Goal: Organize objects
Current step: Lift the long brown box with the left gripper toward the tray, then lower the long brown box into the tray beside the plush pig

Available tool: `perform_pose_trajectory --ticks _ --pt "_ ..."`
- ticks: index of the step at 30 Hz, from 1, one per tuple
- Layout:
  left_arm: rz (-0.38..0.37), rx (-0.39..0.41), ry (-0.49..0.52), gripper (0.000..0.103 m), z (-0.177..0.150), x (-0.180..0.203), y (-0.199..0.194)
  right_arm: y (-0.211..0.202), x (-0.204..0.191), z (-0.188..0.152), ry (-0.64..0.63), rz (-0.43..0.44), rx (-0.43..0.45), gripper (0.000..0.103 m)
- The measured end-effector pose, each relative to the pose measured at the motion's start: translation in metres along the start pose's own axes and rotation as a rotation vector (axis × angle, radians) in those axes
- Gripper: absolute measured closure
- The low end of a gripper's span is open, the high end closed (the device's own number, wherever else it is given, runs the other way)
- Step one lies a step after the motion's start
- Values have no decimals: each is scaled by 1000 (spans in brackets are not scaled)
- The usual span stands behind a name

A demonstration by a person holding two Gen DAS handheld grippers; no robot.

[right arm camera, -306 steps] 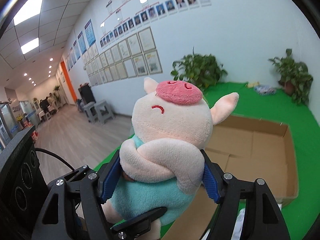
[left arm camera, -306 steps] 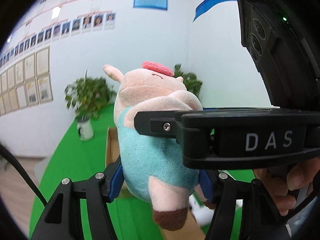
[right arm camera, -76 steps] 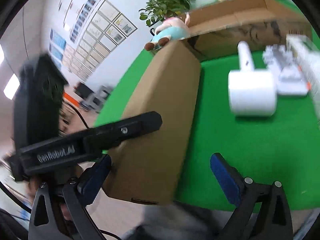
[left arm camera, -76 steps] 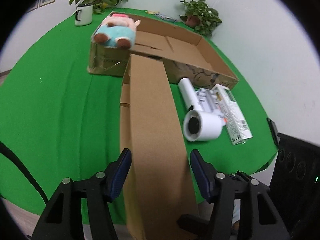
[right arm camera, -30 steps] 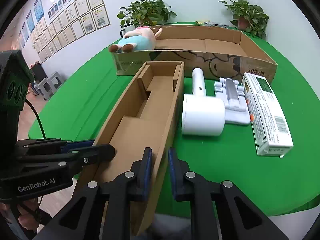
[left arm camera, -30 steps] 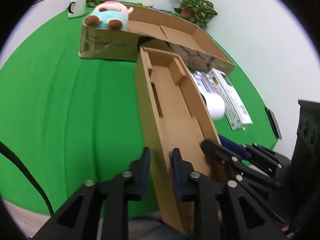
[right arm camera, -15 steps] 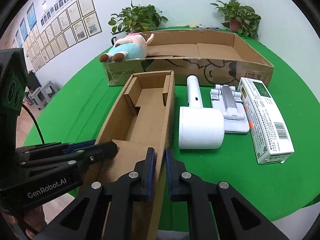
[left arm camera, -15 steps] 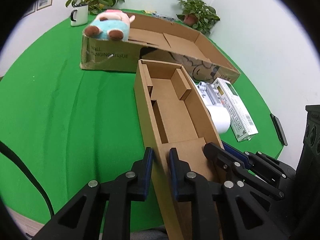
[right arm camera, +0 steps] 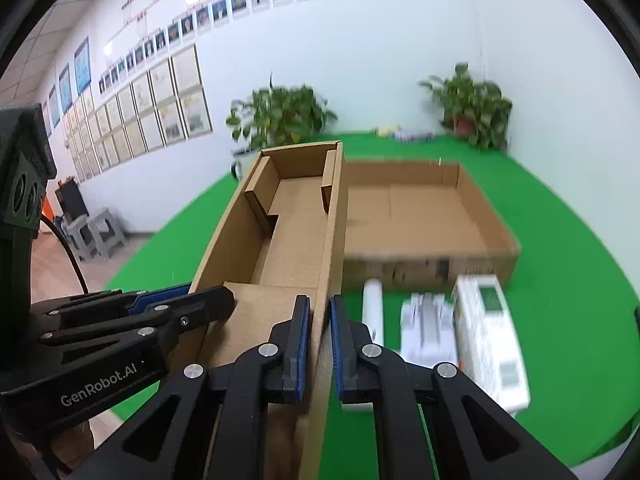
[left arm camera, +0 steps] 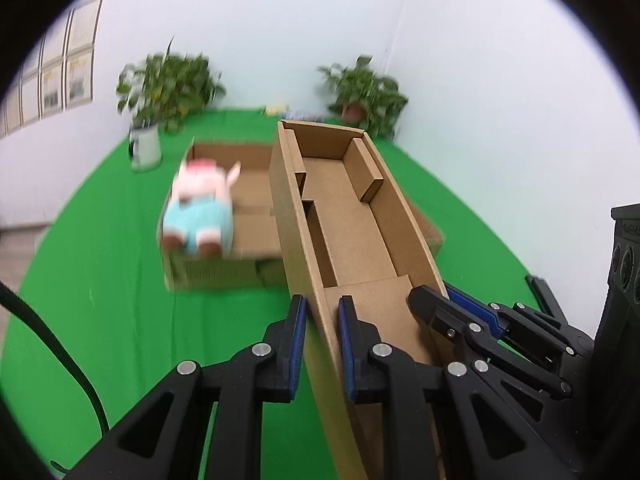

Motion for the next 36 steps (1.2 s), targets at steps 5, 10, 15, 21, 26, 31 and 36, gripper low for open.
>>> perform_pose_trajectory --ticks 5,10,15,21,26,31,36 --pt "7 67 56 88 48 11 -3 -9 3 46 -16 -33 105 95" --pt "6 110 92 88 89 16 -7 -17 6 89 -7 -30 153 95" --pt "-2 163 114 88 136 19 -11 -27 13 137 23 -44 207 95" --pt "37 183 164 88 179 21 -10 -23 16 192 27 -38 227 95" --pt "46 154 141 89 203 6 8 2 14 224 29 -38 193 95" --pt "69 110 113 90 207 -14 39 50 13 238 39 -32 125 95" --pt "95 59 84 90 199 -38 77 110 10 228 29 -24 60 95"
Point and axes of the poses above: each gripper's, at about its wrist camera, not at the fingertips, and y roughly the way its jaws point, x to its right, z to its top, the point moved 3 cm from there along y, roughly the way its jaws point, and after that the axes turned 13 degrees about -z, right-handed, at the moved point
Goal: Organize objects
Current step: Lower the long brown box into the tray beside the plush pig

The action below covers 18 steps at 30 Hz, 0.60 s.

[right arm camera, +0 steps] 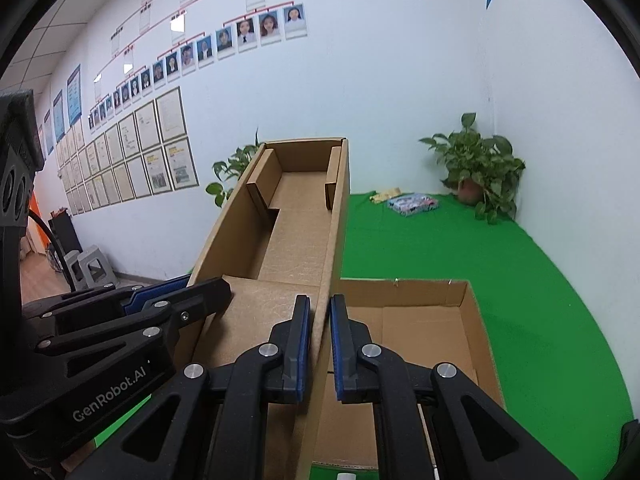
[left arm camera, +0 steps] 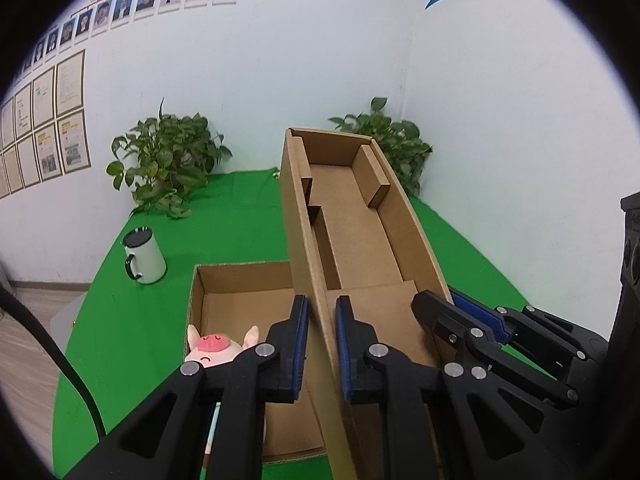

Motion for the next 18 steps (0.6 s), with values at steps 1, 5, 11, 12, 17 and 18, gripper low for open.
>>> perform_pose_trajectory --ticks 1,5,11,12,17,18 --pt "8 -10 0 90 -3 -2 6 11 0 -4 0 1 -13 95" --pt "19 -49 -24 90 -11 -20 32 56 -4 -19 2 16 -69 95" --pt "36 -100 -39 91 -21 -40 63 109 -6 -37 1 24 -126 95" --pt "39 -107 -35 91 -23 -40 67 120 -5 -40 4 28 -138 95" --pt "50 -151 -48 91 -36 -50 84 158 -6 -54 15 35 -183 95" --pt "54 -156 -50 91 -38 -51 86 168 -5 -57 18 39 -194 95"
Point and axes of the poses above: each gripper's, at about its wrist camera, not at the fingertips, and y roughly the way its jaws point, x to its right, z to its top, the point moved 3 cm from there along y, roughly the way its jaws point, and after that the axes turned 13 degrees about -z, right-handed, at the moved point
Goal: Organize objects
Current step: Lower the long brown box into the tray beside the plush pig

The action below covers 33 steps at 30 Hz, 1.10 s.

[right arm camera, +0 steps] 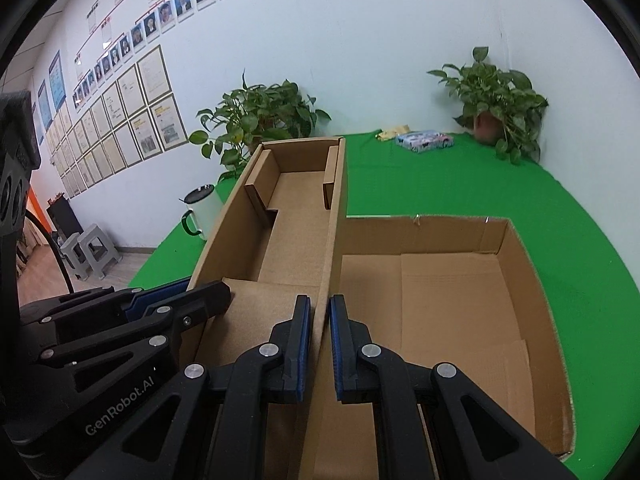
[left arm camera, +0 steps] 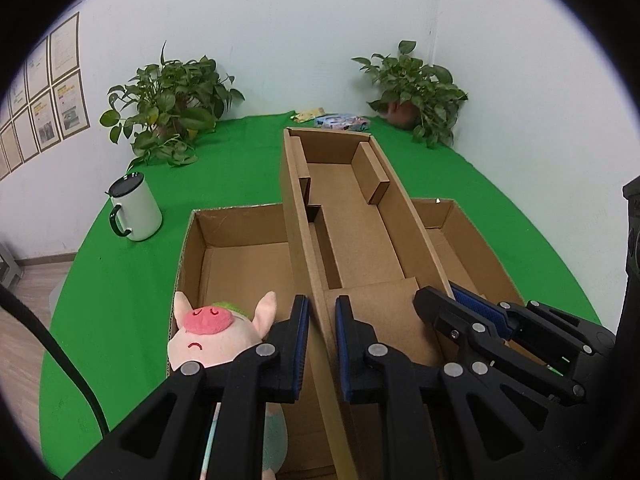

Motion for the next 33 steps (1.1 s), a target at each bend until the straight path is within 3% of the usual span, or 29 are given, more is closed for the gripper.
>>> perform_pose_trajectory --ticks 24,33 --pt "71 -253 -62 91 -35 -37 69 113 -14 -62 33 69 -215 96" --pt "44 -272 -80 88 -39 -40 65 125 -22 -75 23 66 -234 97"
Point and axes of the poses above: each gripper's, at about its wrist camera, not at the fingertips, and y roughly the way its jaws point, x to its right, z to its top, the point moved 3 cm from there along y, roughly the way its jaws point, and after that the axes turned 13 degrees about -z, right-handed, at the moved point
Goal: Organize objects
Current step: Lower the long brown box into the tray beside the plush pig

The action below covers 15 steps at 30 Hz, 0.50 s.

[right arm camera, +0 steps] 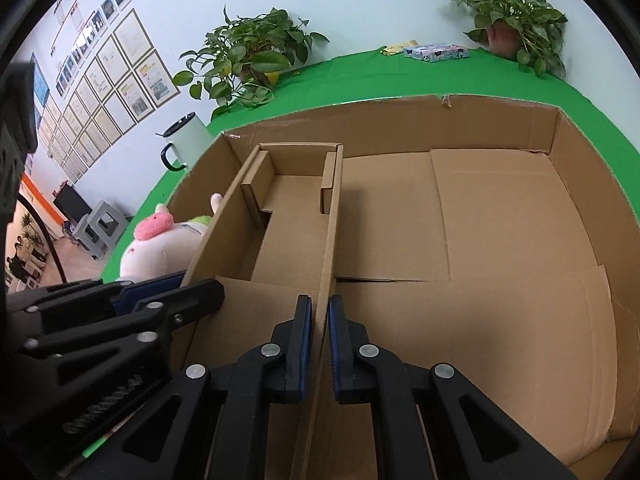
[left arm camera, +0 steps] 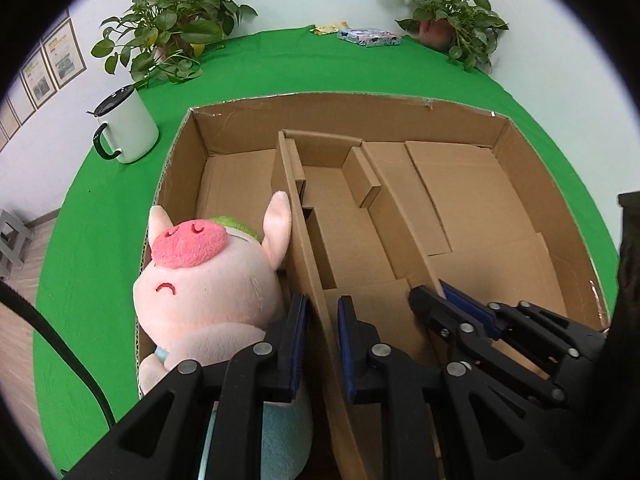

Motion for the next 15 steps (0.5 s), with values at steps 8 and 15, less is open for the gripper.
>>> perform_pose_trajectory --ticks 8,15 --pt "22 16 22 88 -3 1 -11 -4 -10 -5 -14 -15 4 96" --pt "14 34 28 88 -8 1 -22 -8 -13 -13 -63 -6 13 94"
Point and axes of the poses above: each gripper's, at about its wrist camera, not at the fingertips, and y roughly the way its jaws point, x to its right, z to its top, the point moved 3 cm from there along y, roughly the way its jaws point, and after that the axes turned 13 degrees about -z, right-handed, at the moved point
